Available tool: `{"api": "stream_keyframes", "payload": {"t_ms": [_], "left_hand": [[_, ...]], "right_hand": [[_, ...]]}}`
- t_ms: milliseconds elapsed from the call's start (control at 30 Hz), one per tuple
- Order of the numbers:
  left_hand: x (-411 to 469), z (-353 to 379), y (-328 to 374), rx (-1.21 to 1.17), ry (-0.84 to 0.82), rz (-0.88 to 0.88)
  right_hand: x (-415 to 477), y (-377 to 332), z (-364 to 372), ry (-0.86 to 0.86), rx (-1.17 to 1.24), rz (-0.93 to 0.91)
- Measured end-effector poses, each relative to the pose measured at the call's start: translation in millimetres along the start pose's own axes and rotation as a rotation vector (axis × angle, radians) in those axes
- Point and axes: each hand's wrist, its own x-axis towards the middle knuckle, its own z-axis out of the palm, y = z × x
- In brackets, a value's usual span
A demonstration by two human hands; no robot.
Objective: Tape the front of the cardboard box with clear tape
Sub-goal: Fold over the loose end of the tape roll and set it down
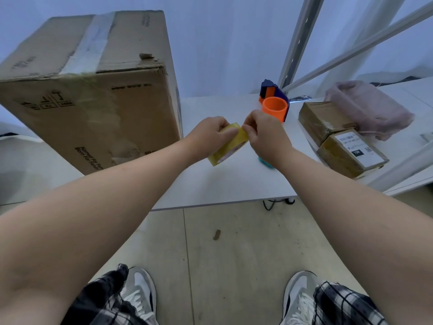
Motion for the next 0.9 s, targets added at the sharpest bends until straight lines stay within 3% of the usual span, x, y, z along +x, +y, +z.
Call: {"api": "stream_keyframes", "payload": {"t_ms": [233, 567, 900], "left_hand": [[10, 7, 14, 0.209, -0.01, 0.067], [11, 18, 15, 0.286, -0.036, 0.095], [10, 16, 8, 0.413, -0.09, 0.096]], "right_hand": [[-1, 4, -2, 0.023, -0.113, 0.043], [-2, 11, -7, 0.013, -0.167, 0.12], [4, 15, -7, -0.111, 0.019, 0.155]]}}
